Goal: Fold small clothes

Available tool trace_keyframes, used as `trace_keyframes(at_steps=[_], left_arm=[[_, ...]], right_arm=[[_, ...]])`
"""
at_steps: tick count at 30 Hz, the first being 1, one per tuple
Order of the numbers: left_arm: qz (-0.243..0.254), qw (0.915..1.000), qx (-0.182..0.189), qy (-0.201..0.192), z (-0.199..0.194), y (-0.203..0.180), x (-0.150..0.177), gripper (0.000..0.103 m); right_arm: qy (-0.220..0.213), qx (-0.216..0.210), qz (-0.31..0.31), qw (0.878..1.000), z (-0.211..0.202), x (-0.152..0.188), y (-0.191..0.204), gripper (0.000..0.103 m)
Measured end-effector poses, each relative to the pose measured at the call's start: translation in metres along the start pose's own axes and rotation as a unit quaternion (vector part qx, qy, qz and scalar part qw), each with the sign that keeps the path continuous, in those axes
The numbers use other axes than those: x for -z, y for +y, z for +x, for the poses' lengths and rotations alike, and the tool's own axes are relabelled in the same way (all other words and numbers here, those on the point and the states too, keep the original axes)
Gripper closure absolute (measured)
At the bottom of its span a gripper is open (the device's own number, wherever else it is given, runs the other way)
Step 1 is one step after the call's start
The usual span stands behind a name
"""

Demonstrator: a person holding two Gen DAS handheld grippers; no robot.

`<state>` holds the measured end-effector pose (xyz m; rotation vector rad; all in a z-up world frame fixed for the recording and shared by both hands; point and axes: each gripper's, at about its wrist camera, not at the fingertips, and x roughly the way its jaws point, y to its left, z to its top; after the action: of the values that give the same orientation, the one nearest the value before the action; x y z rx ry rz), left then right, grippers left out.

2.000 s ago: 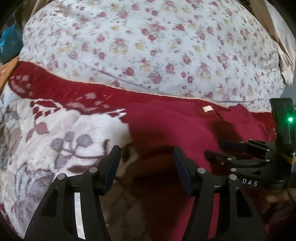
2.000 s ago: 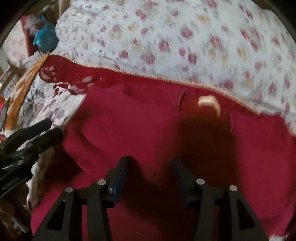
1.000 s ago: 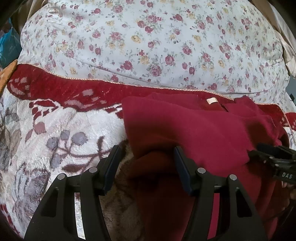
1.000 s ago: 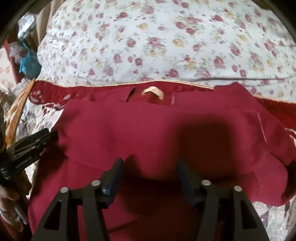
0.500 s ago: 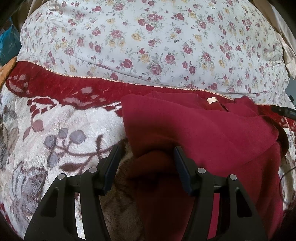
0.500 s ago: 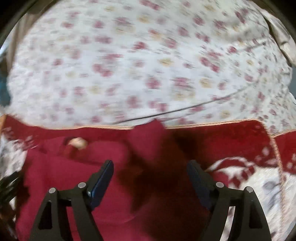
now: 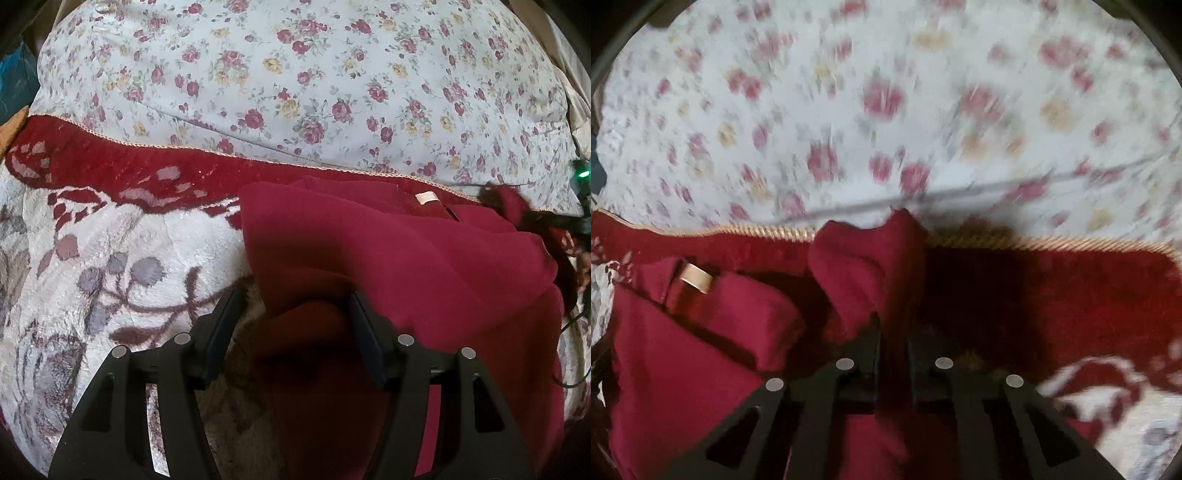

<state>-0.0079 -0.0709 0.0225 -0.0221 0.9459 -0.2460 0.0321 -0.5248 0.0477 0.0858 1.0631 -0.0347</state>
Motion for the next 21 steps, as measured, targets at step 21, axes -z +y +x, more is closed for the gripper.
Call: trace_keyframes(at_steps=[21], left_arm=[[-0.037,0.9983,0.016,-0.043,-0.029,0.015,-0.003,0.041]], right_arm=[[-0.163,-0.122,-0.022,0.979,-0.216,-0.031,0.066,0.093]])
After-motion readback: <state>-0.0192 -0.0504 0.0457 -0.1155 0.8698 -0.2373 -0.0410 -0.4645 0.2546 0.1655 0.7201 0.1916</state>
